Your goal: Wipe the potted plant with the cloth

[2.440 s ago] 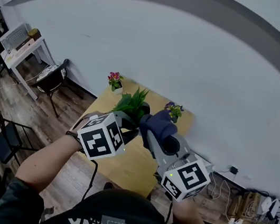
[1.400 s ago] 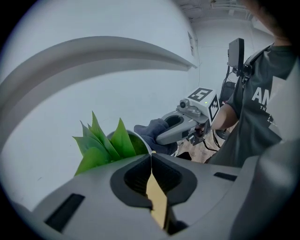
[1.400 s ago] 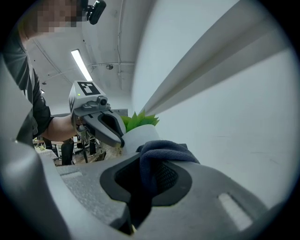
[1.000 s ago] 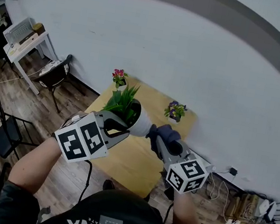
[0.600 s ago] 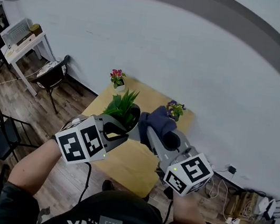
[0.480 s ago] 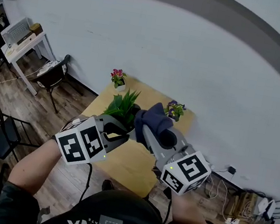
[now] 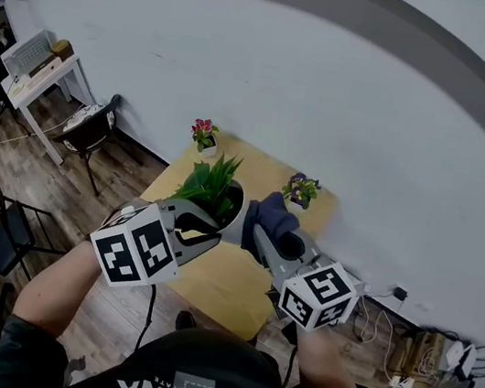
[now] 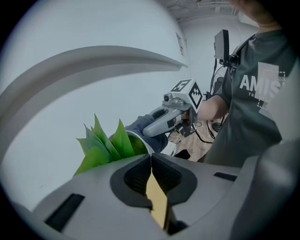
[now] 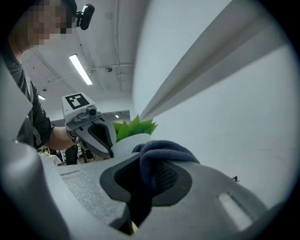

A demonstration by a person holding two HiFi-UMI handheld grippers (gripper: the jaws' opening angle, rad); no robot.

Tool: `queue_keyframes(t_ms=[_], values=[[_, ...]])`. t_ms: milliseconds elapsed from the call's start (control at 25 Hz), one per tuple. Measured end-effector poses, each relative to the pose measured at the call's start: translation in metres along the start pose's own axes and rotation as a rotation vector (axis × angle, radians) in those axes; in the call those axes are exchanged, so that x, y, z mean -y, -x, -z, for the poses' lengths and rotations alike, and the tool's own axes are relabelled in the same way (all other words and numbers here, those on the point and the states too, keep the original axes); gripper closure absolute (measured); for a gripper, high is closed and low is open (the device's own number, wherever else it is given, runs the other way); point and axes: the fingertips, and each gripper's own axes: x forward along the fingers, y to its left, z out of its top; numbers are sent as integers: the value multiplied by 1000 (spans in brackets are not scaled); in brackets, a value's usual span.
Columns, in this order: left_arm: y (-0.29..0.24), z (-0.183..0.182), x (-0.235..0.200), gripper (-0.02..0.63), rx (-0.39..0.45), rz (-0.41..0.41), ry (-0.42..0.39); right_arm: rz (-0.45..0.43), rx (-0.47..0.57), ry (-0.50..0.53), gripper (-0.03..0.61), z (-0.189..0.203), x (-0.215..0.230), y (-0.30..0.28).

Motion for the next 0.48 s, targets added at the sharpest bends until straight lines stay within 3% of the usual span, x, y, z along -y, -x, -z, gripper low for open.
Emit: queue_keyframes(t_ms=[480], values=[[-1, -5, 11, 604, 3, 23, -39, 59, -109, -83, 532, 52, 30, 18]])
